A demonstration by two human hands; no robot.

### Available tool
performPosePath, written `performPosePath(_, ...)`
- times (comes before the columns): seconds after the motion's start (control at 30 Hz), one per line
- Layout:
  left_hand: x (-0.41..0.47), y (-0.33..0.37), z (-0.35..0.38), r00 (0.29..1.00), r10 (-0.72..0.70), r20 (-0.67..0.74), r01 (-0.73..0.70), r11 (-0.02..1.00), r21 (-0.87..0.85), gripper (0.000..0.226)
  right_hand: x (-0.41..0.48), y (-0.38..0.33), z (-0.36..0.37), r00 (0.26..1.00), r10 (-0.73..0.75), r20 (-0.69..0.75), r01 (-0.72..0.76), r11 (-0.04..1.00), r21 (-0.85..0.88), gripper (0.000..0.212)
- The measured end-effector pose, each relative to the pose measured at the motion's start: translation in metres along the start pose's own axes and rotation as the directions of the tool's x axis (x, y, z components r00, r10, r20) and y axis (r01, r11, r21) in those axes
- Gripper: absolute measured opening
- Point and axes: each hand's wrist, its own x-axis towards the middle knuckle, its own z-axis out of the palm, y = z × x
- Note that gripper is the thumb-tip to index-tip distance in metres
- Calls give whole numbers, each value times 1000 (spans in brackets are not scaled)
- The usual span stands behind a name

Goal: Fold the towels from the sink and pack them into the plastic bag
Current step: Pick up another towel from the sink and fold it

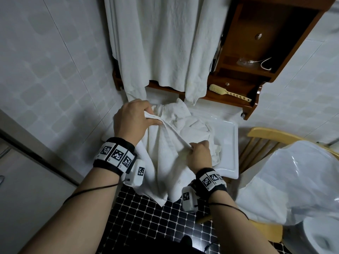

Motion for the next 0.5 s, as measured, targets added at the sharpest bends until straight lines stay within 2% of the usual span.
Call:
performPosePath(0.07, 1, 2, -3, 999, 22, -27, -22, 999, -25, 46, 3, 9, 3, 995, -31, -92, 39, 995, 87, 28)
performPosePath(0.17, 1, 1, -4, 997, 50, -63, -53, 998, -45, 43, -2, 13, 4, 985, -107, -132, 131, 972, 195, 45)
performPosePath(0.27, -1, -1, -4, 993, 72, -96, -76, 996, -47, 42, 0, 26, 2, 977, -54, -206, 81, 988, 128, 42)
performPosePath(0.37, -2, -1, -3, 991, 78, -112, -83, 996, -39, 42, 11, 39, -2, 986, 43, -160, -50, 998, -40, 26)
performPosePath(0.5, -4, 1, 0, 987, 64, -148, -71, 997, -43, 42, 15, 42, -4, 985, 51, -165, -52, 999, -5, 36)
